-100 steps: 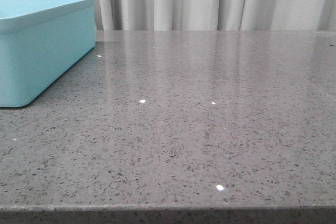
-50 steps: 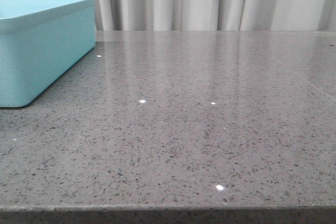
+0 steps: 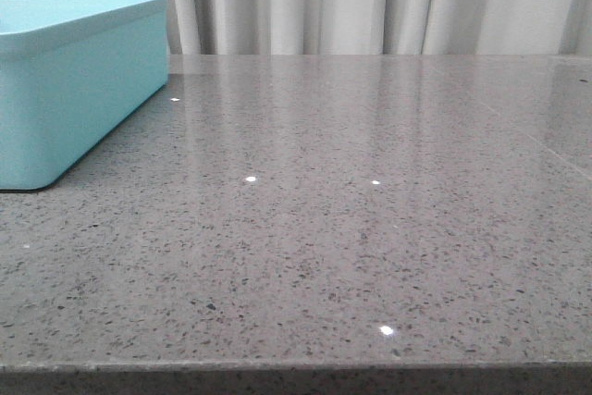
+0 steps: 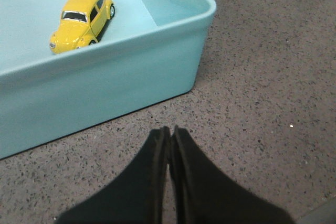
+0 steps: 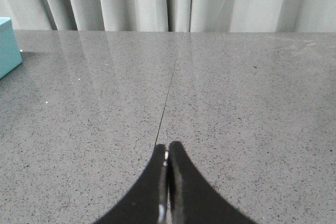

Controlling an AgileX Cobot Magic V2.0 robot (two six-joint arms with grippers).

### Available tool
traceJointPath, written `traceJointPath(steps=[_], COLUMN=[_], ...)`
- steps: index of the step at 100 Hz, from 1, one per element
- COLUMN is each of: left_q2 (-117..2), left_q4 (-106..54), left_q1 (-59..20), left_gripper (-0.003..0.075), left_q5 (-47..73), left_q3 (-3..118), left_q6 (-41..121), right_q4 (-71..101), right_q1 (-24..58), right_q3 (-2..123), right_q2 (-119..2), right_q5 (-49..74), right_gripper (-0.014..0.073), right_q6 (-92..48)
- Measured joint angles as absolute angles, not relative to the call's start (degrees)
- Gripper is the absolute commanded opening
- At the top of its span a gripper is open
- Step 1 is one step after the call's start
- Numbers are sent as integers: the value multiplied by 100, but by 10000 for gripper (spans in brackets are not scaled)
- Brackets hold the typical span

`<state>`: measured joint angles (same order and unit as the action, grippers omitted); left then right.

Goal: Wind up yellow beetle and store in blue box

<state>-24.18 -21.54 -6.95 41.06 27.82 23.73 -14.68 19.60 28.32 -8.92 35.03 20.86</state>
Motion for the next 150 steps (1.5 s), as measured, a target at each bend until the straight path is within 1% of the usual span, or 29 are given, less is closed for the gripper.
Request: traceJointPath(steps=[16, 28, 108, 118, 150], left_q2=[-1699, -1452, -1388, -1272, -634], left_q4=[-2206, -2322, -2409, -2413, -2352], left_q1=[-695, -695, -695, -695, -695], left_gripper=[-19, -19, -19, -19, -19], left_q5=[4197, 4222, 4217, 3908, 1958], left_q3=[2430, 2361, 2289, 2159, 1148], left_q6=[2373, 2373, 2368, 2368, 2368], right_q4=[-1473, -1481, -1481, -1481, -1481], right_q1=[1960, 1960, 1960, 1960, 1960], right_q3=[2802, 2780, 2763, 2763, 2763], right_q2=[-748, -748, -748, -748, -748], right_q5=[3491, 3470, 3470, 3470, 3470], right_gripper=[-67, -67, -67, -67, -67], right_q6=[2086, 2086, 2081, 2081, 2081])
